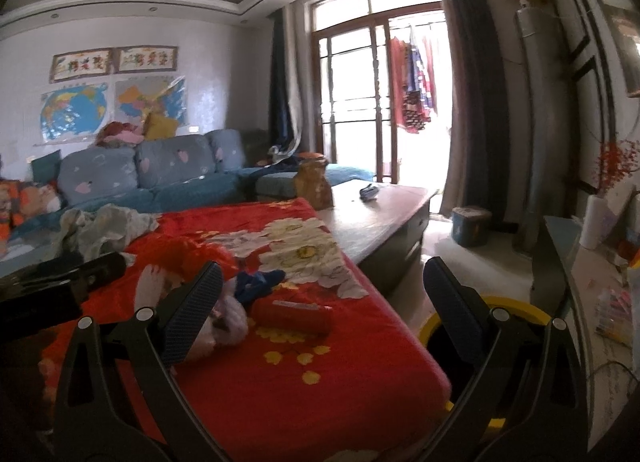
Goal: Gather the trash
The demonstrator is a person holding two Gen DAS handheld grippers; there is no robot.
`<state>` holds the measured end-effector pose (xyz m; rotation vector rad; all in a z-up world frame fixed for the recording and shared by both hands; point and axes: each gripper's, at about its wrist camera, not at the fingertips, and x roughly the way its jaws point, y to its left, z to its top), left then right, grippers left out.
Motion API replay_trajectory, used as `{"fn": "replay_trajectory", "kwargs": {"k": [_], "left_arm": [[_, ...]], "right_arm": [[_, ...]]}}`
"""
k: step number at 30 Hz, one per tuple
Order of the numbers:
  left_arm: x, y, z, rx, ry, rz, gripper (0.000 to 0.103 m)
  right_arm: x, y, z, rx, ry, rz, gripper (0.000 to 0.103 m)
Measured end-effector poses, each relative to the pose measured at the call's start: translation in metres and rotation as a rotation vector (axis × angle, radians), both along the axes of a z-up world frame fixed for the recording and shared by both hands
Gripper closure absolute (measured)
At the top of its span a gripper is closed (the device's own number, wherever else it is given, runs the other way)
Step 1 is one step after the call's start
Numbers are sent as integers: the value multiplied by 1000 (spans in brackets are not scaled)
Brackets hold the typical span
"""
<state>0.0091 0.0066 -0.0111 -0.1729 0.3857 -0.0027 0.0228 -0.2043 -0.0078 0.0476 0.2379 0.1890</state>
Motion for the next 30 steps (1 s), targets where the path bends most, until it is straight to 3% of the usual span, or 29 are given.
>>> {"fn": "replay_trajectory", "kwargs": {"k": [17,21,26,28,30], "left_arm": [[18,83,14,-47,0,175,6],[32,94,12,-35,39,141,6],[56,104,6,-113,54,5,6],[72,102,5,-102,88,-20,6],[89,104,0,-147,127,-71,6]], "right_arm": [[29,78,-5,-46,162,270,11],[34,91,-13,-64,217,312,11],[45,97,-29,-61,311,349,28],[51,96,-34,-49,347,360,32],[54,96,-38,-40,374,372,35]]}}
